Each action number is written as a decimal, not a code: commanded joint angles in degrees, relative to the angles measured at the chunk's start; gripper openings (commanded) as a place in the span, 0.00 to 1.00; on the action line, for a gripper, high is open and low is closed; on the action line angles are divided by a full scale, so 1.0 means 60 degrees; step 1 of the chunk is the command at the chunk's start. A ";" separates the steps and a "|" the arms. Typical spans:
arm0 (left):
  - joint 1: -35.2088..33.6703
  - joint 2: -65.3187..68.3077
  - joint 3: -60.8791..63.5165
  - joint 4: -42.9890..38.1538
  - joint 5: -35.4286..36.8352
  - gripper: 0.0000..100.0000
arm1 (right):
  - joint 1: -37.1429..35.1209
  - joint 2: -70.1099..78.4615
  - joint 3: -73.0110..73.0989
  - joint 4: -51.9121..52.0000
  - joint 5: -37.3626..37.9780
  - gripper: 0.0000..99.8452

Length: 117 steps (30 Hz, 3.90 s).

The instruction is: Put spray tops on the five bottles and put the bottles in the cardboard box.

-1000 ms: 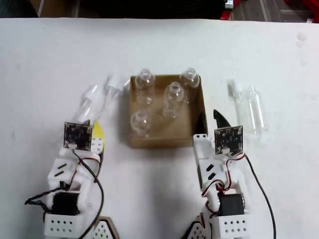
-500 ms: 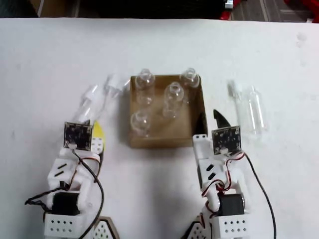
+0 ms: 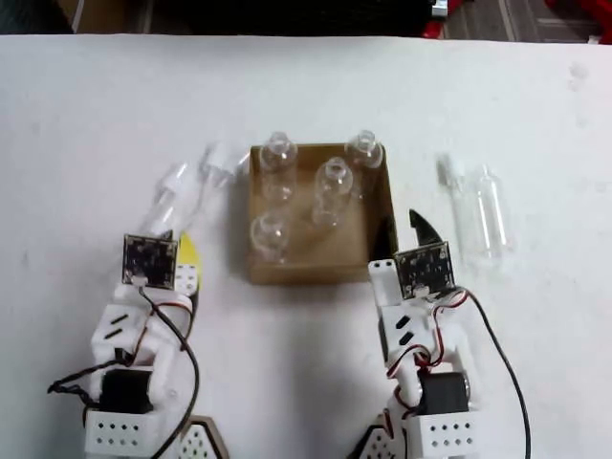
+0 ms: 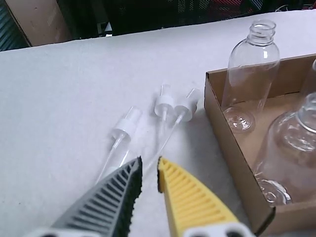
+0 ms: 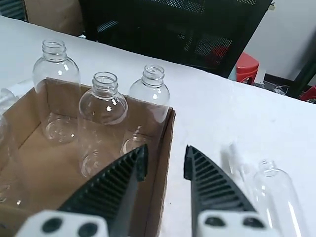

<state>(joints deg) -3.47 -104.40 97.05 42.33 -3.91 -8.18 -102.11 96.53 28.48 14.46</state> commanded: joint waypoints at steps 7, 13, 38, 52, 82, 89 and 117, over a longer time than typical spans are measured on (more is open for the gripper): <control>0.0081 -0.0066 -0.0015 -0.0176 -0.0073 0.06 | -0.0139 -0.0037 0.0073 0.0037 0.0073 0.10; 0.0081 -0.0066 -0.0015 -0.0176 -0.0073 0.06 | -0.0125 -0.0037 0.0073 0.0051 0.0132 0.10; 0.0081 -0.0066 -0.0015 -0.0161 -0.0073 0.06 | 0.0549 -0.0037 0.0059 -0.0066 0.0147 0.10; 0.0081 -0.0066 -0.0015 -0.0147 -0.0073 0.06 | 0.0916 -0.0037 0.0059 -0.0066 0.0161 0.04; 0.0081 -0.0066 -0.0015 -0.0176 -0.0073 0.06 | 0.1707 0.0066 -0.0645 -0.0066 -0.0059 0.20; 0.0095 -0.0066 -0.0015 -0.0147 -0.0073 0.06 | 0.2147 0.2132 -0.3385 0.0799 -0.0396 0.14; 0.0095 -0.0066 -0.0015 -0.0161 -0.0073 0.06 | 0.3934 2.4081 -2.6491 1.0513 0.1582 0.14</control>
<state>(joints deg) -3.47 -104.40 97.05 42.33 -3.91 15.03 27.91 -37.71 83.96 21.14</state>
